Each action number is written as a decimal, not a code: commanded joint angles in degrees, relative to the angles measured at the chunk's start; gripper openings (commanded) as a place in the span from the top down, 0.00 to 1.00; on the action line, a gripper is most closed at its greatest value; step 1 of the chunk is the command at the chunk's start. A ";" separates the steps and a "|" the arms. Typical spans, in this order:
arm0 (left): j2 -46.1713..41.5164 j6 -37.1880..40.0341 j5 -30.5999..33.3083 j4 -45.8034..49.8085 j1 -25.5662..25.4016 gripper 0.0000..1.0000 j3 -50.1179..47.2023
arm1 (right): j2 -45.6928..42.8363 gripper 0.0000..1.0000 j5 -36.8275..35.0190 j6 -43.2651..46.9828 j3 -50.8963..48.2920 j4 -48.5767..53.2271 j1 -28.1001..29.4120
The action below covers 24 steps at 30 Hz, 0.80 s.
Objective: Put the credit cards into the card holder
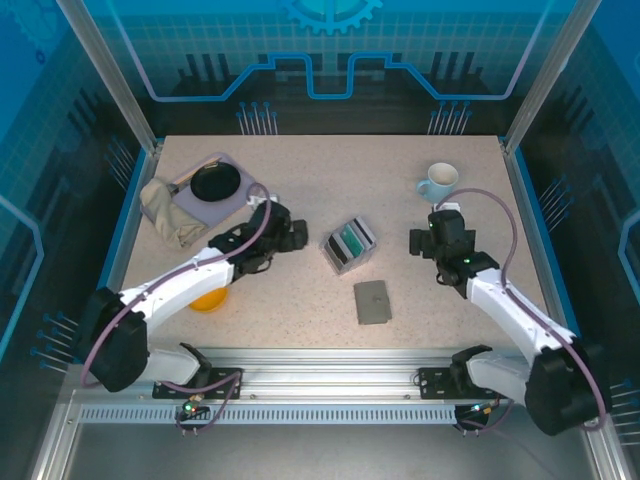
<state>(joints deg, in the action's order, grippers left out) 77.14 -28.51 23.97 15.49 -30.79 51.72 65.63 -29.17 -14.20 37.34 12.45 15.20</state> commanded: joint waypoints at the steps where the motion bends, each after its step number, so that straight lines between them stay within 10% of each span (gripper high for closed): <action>1: -2.83 8.85 7.10 -1.79 6.84 0.01 -2.33 | 5.32 0.02 -3.34 7.02 -2.04 -13.68 -4.11; 16: 0.16 27.48 -4.91 -51.47 24.97 0.02 -27.86 | 12.78 0.05 18.51 15.21 -12.04 -47.55 -9.48; 20: 6.55 27.11 -11.51 -57.59 28.45 0.02 -27.38 | 21.15 0.04 19.18 16.23 -19.55 -70.44 -8.93; 24: 9.78 26.70 -15.16 -62.60 30.06 0.02 -28.96 | 20.39 0.05 15.83 14.86 -14.86 -59.90 -8.26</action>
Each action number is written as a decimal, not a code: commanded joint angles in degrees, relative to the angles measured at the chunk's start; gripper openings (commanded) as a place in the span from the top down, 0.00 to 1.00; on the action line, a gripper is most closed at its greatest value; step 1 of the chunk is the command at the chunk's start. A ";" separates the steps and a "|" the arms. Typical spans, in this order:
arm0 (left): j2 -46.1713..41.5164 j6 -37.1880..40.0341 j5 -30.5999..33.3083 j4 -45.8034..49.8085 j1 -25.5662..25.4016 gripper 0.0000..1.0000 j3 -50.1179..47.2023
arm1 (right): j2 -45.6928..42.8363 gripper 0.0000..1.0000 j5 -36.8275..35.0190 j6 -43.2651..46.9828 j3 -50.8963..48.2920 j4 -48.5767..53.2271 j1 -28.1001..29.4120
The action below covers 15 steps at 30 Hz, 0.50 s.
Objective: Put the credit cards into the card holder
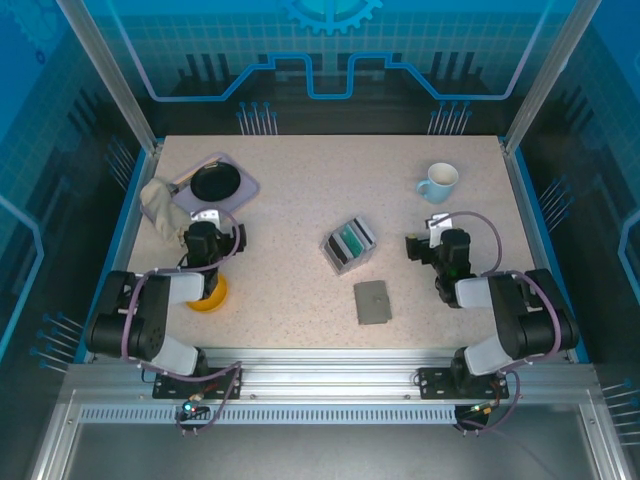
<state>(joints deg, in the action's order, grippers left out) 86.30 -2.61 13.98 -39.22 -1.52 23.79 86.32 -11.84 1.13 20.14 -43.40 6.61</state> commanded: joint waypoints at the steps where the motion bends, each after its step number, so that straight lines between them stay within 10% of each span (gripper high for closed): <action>1: 0.33 0.64 -5.19 -6.59 0.82 0.01 -0.61 | 0.14 0.04 -2.88 -1.66 2.93 -3.81 -0.38; 15: 0.53 1.71 -6.28 -6.14 0.39 0.01 -0.16 | -0.02 0.00 -4.61 -2.45 2.90 -3.44 -0.37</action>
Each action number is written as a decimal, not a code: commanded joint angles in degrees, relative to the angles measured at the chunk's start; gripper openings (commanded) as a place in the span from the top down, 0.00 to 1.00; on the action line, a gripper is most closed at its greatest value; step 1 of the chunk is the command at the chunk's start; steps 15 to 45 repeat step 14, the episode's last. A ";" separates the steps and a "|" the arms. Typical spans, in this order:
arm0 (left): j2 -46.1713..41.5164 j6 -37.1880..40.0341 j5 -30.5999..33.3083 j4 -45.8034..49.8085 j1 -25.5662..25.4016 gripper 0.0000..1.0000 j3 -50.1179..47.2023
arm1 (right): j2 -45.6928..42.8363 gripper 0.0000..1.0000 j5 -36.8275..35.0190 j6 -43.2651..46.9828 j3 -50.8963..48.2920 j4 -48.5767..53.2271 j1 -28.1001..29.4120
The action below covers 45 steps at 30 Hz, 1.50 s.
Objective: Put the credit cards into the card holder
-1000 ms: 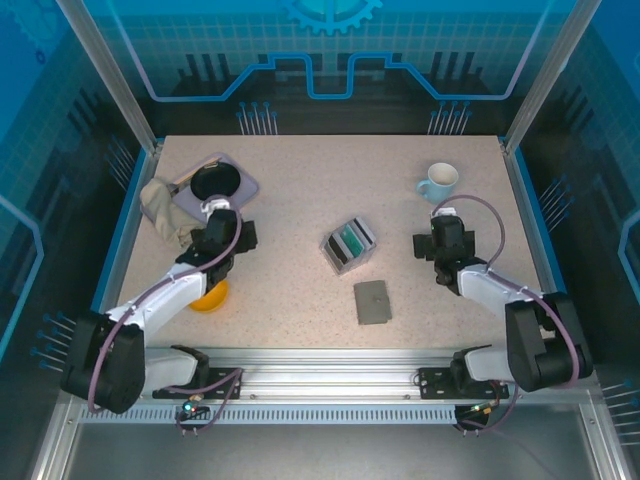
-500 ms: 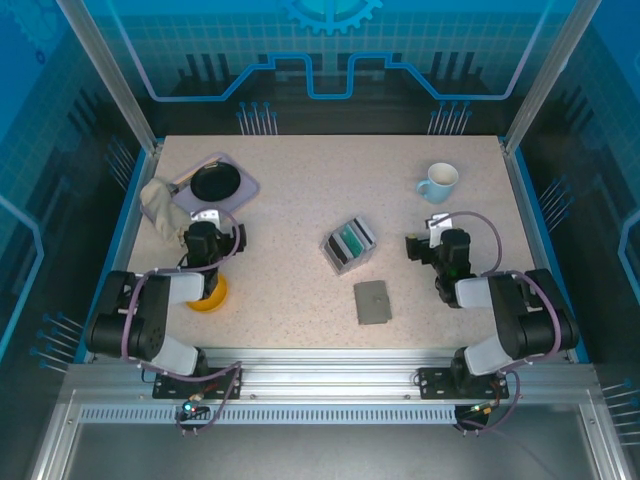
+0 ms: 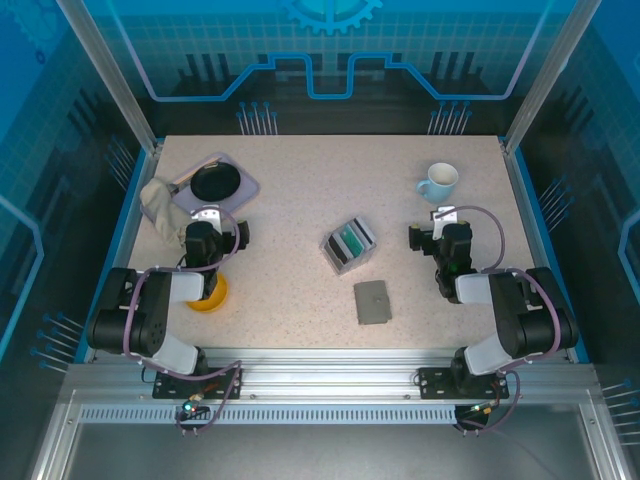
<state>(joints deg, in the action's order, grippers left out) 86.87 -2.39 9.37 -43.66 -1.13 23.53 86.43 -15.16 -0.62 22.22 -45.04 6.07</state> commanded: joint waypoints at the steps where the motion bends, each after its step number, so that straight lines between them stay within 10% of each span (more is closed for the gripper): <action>1: -0.12 1.52 -1.71 -1.78 -0.02 0.01 0.08 | -0.10 0.00 -1.28 -0.74 0.81 -1.81 0.19; 45: -0.04 1.60 -1.81 -1.69 -0.02 0.01 0.09 | -0.20 0.00 -0.13 -0.87 1.00 -1.37 -0.27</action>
